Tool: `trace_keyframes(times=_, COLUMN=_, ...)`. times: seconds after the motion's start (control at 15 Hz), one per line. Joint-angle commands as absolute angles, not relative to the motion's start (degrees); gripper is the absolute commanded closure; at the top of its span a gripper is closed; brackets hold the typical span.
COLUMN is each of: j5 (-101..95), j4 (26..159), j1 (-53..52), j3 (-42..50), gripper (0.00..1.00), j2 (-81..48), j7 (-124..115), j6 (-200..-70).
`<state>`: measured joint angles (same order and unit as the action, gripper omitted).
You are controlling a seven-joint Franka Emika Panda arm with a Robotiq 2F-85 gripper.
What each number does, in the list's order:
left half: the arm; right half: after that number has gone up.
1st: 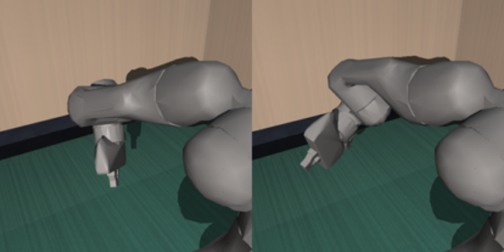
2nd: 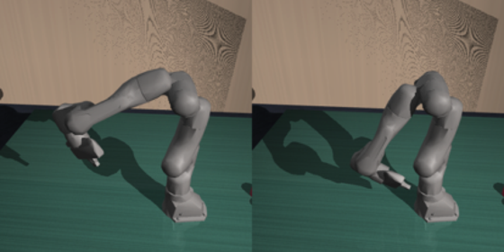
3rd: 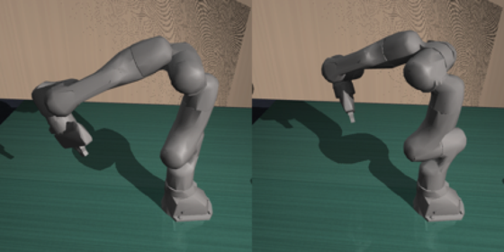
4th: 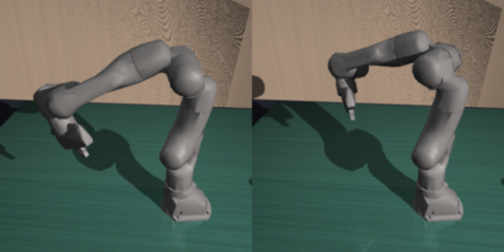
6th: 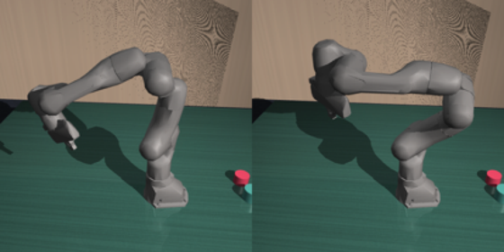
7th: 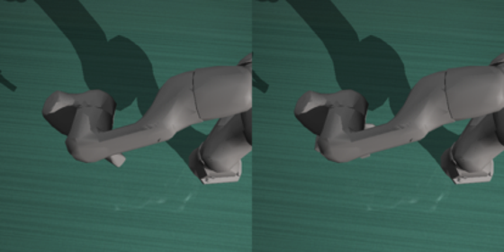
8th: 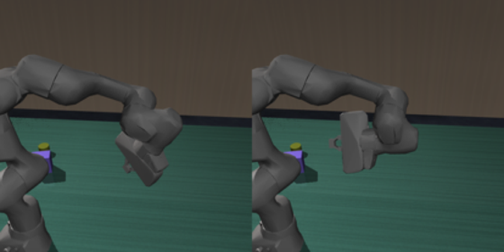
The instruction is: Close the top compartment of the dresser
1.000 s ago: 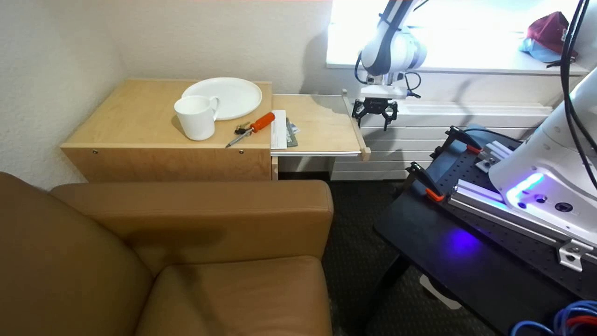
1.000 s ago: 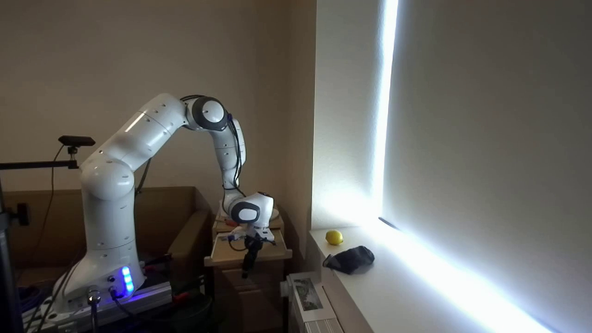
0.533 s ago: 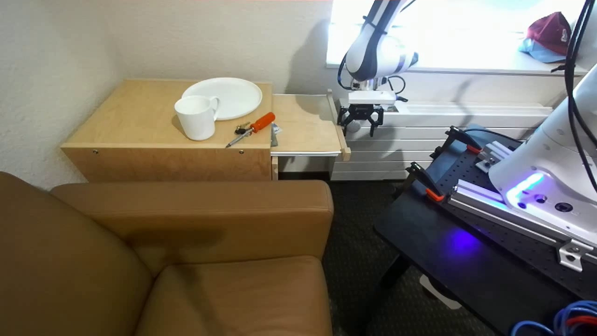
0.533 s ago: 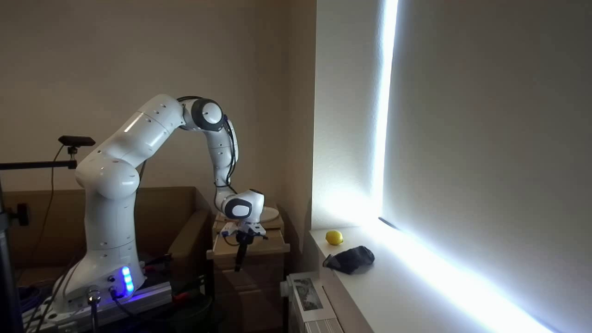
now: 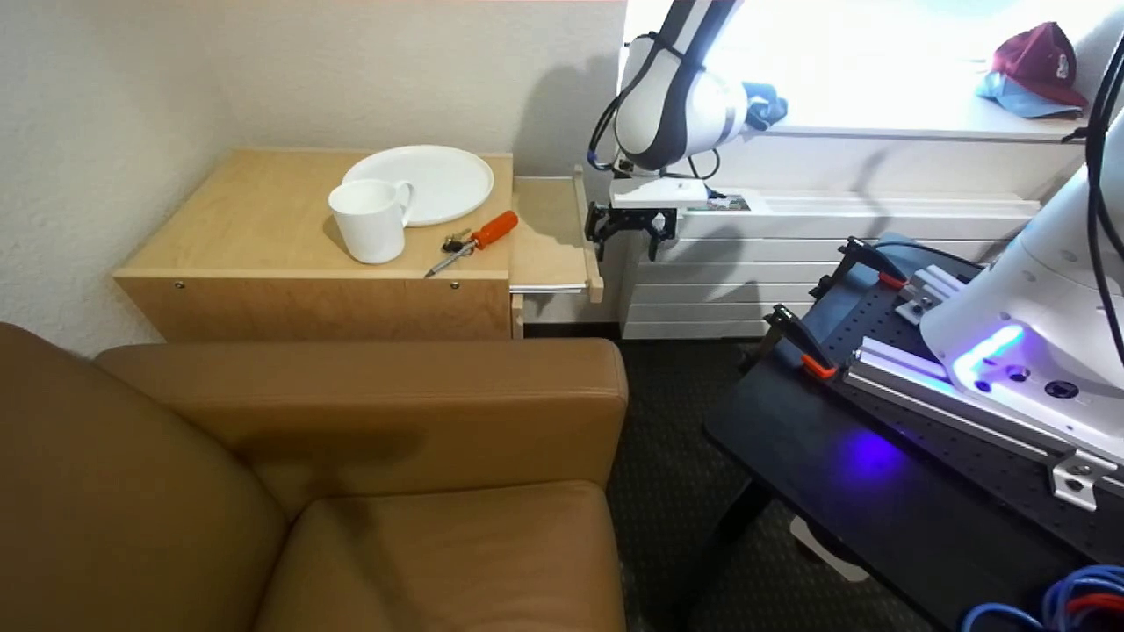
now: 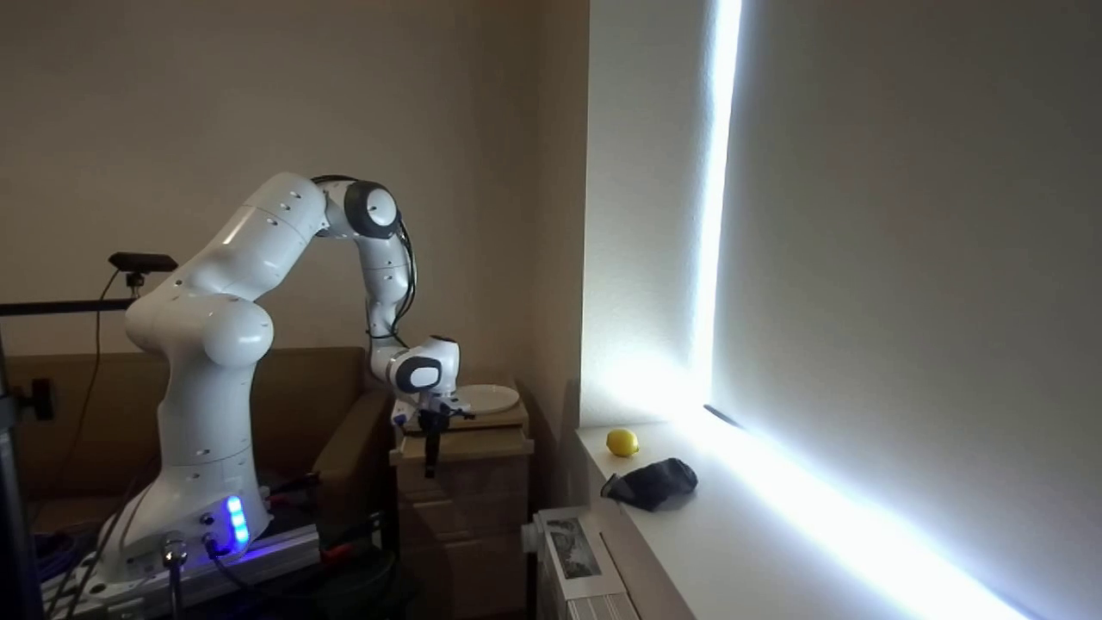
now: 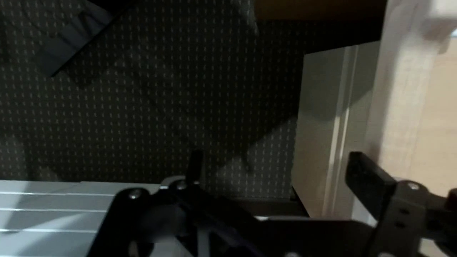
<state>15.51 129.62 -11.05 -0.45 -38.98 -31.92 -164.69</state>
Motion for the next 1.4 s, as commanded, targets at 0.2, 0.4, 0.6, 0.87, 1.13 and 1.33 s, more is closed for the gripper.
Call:
trace_keyframes(times=0.2, j5=16.54, j4=133.14, j1=-17.97, j3=1.4, gripper=0.0, j2=-35.99, j7=-34.41, j6=-175.44)
trace_keyframes(times=0.4, j5=16.31, j4=131.46, j1=-18.08, j3=1.08, gripper=0.0, j2=-37.23, j7=-34.22, j6=-173.81)
trace_keyframes(times=0.6, j5=16.27, j4=131.47, j1=-18.51, j3=1.16, gripper=0.0, j2=-37.34, j7=-34.28, j6=-173.82)
trace_keyframes(times=0.87, j5=15.87, j4=129.84, j1=-21.85, j3=6.47, gripper=0.0, j2=-42.1, j7=-36.76, j6=-174.66)
trace_keyframes(times=1.13, j5=17.02, j4=127.2, j1=-19.34, j3=3.97, gripper=0.0, j2=-45.98, j7=-36.11, j6=-177.89)
trace_keyframes(times=1.33, j5=17.99, j4=123.92, j1=-18.88, j3=2.53, gripper=0.0, j2=-48.54, j7=-36.36, j6=-178.59)
